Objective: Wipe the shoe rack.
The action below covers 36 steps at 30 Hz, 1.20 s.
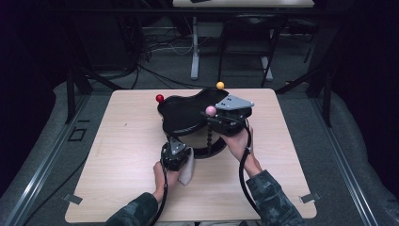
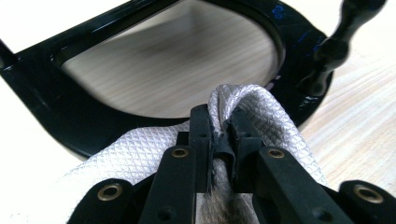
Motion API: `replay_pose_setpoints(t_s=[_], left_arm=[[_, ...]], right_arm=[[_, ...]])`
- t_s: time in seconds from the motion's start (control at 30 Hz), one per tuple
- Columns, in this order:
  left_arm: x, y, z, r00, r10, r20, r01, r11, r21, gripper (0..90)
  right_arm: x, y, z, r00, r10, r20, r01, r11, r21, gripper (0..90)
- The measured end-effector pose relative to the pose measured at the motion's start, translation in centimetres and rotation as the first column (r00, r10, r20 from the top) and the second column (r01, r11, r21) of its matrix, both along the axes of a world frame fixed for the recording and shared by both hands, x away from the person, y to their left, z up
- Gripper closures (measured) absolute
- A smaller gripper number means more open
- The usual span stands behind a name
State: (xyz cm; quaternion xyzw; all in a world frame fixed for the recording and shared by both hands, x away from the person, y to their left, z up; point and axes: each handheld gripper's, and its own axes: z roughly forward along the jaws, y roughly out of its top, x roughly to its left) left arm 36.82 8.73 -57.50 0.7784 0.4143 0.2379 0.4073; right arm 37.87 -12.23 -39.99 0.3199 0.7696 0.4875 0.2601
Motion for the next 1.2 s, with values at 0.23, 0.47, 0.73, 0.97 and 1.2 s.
replay_pose_setpoints(t_s=[0.23, 0.47, 0.73, 0.97, 1.2], left_arm=[[0.1, 0.9, 0.1, 0.9999, 0.014, -0.006, -0.014, 0.9999, 0.009, 82.1], [0.9, 2.1, -0.3, 0.9986, 0.052, -0.002, -0.052, 0.9986, -0.002, 82.2], [2.5, 4.1, -0.2, 0.9928, 0.12, -0.007, -0.12, 0.9928, 0.007, 82.3], [4.3, 5.8, -0.4, 0.9855, 0.168, -0.023, -0.169, 0.9852, -0.029, 82.4], [6.0, 6.5, -0.4, 0.9824, 0.186, -0.014, -0.186, 0.9823, 0.022, 82.4]], right_arm=[[0.4, -1.3, 0.0, 0.9959, 0.085, -0.031, -0.084, 0.9956, 0.041, 60.1], [0.1, -1.3, -0.1, 0.9976, 0.067, -0.019, -0.066, 0.9975, 0.026, 59.9], [0.0, -1.3, -0.1, 0.9986, 0.051, -0.017, -0.05, 0.9984, 0.026, 60.0], [0.0, -1.3, -0.2, 0.9982, 0.058, -0.016, -0.057, 0.9976, 0.04, 60.0], [0.0, -1.3, -0.3, 0.9982, 0.057, -0.018, -0.056, 0.9973, 0.046, 60.0]])
